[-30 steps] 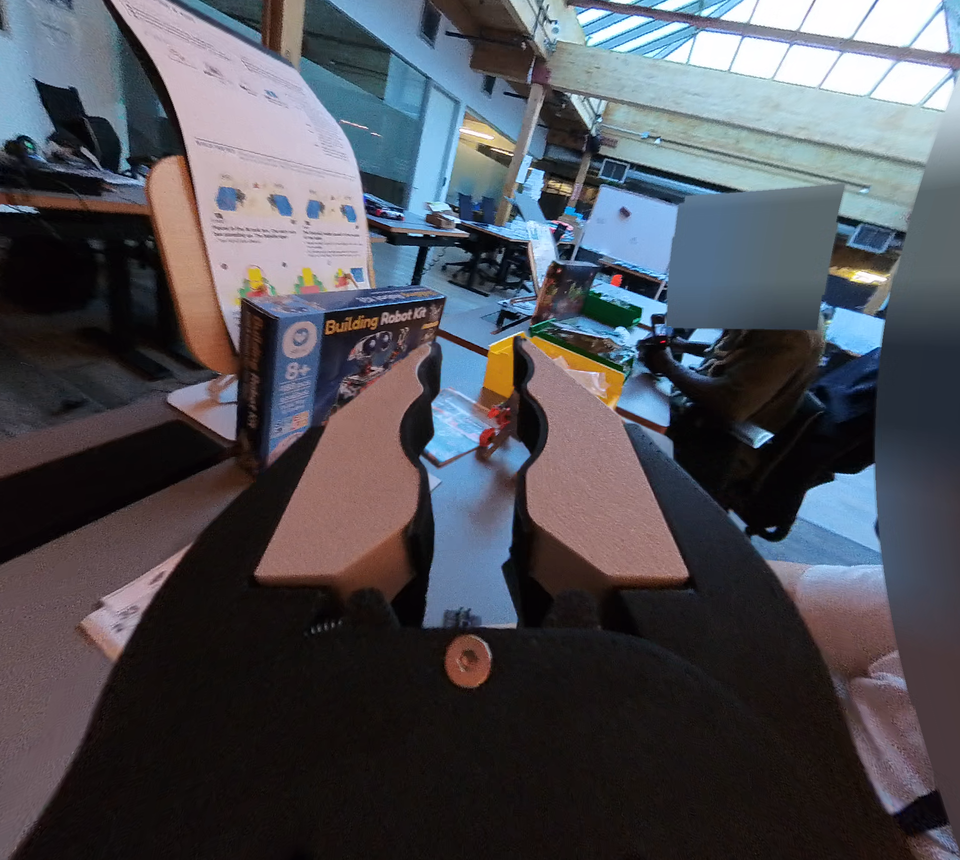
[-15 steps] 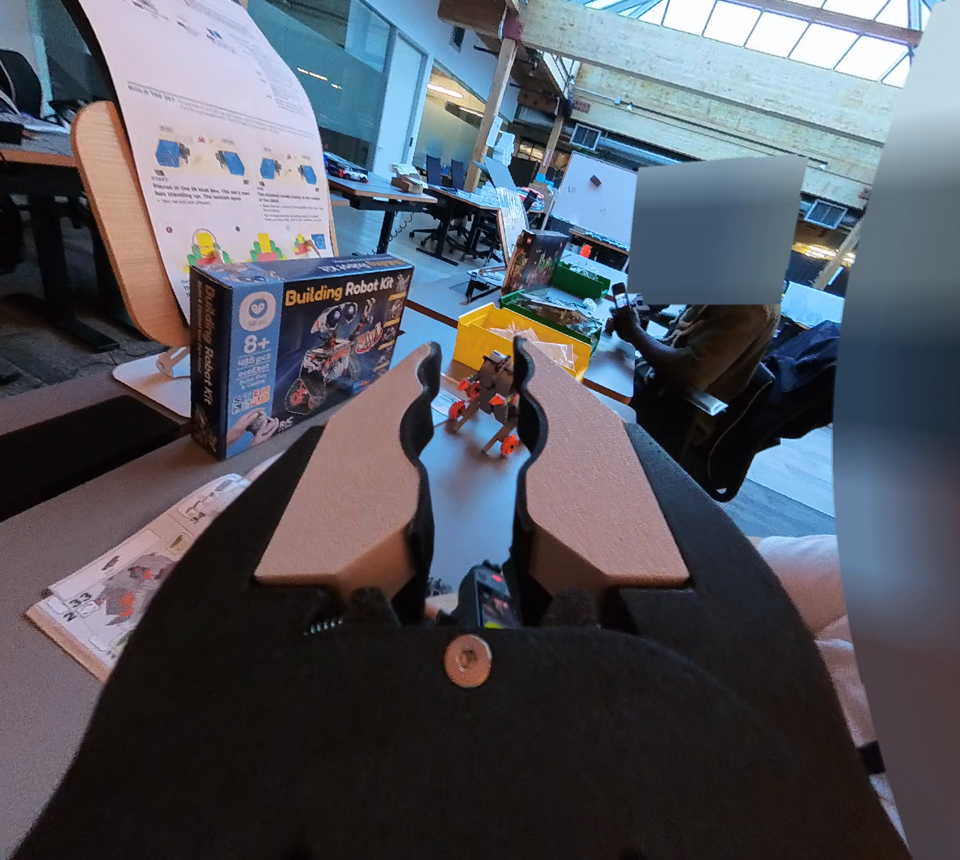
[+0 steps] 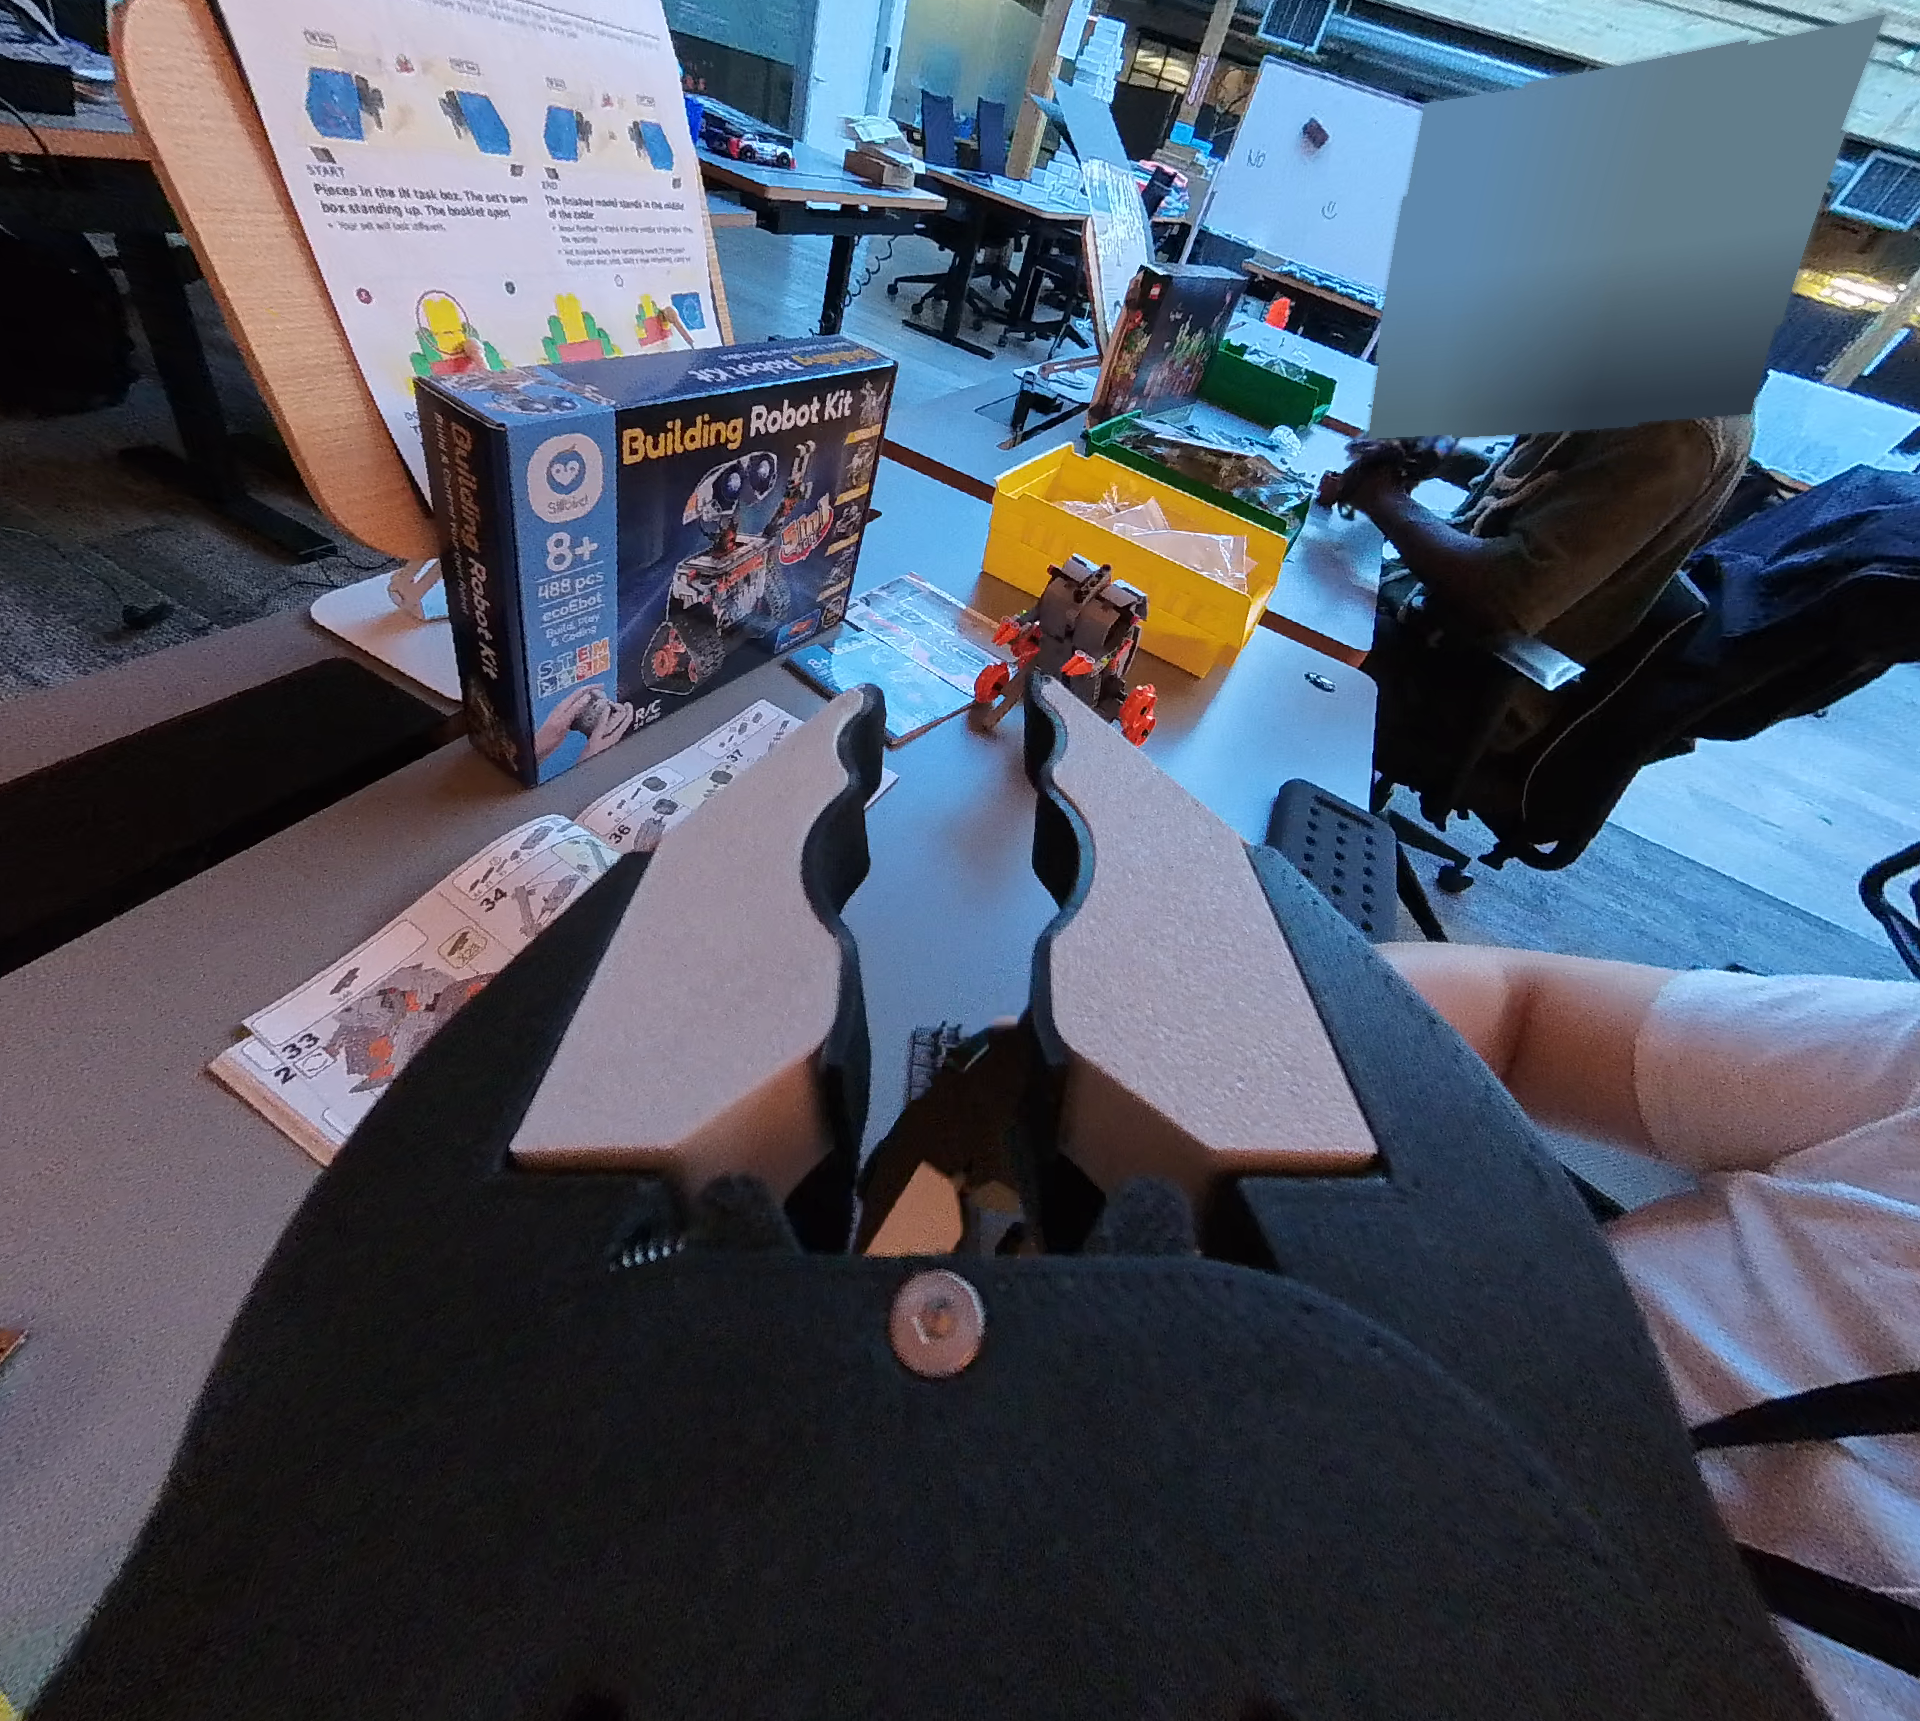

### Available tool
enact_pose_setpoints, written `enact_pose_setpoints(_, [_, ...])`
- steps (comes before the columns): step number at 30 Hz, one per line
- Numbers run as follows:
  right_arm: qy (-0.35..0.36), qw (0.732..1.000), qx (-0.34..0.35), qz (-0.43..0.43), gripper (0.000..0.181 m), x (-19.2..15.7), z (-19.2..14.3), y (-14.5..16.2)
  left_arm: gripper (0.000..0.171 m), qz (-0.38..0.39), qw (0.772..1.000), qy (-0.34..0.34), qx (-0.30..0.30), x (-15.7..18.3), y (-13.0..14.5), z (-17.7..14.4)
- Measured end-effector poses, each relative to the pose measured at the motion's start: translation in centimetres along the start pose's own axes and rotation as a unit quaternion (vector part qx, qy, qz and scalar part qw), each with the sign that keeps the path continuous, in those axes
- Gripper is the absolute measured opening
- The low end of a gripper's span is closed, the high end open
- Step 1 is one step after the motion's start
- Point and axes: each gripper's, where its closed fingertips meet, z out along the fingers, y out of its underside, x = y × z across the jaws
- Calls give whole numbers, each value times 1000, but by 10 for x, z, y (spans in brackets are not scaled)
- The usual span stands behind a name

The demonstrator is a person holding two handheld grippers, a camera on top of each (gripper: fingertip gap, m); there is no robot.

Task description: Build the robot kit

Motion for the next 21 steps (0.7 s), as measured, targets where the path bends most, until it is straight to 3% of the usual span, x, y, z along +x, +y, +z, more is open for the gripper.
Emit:
enact_pose_setpoints(3, [5,998,-57,17,23,4,16,16,25,3,1000,-2,3,0,-2,-4])
enact_pose_setpoints(5, [-7,996,-75,46,11,3,20,24,25,1,1000,-1,-2,-1,0,-3])
enact_pose_setpoints(9, [16,998,-43,45,10,13,4,14,26,-9,1000,7,-21,-4,7,1])
enact_pose_setpoints(13, [108,991,80,-3,10,38,-66,-4,28,-26,999,25,-31,-8,14,8])
enact_pose_setpoints(17, [168,944,284,9,10,53,-173,-18,39,-43,993,86,-64,0,32,34])
enact_pose_setpoints(21, [100,898,417,100,10,48,-228,-11,42,71,977,139,-148,25,80,71])
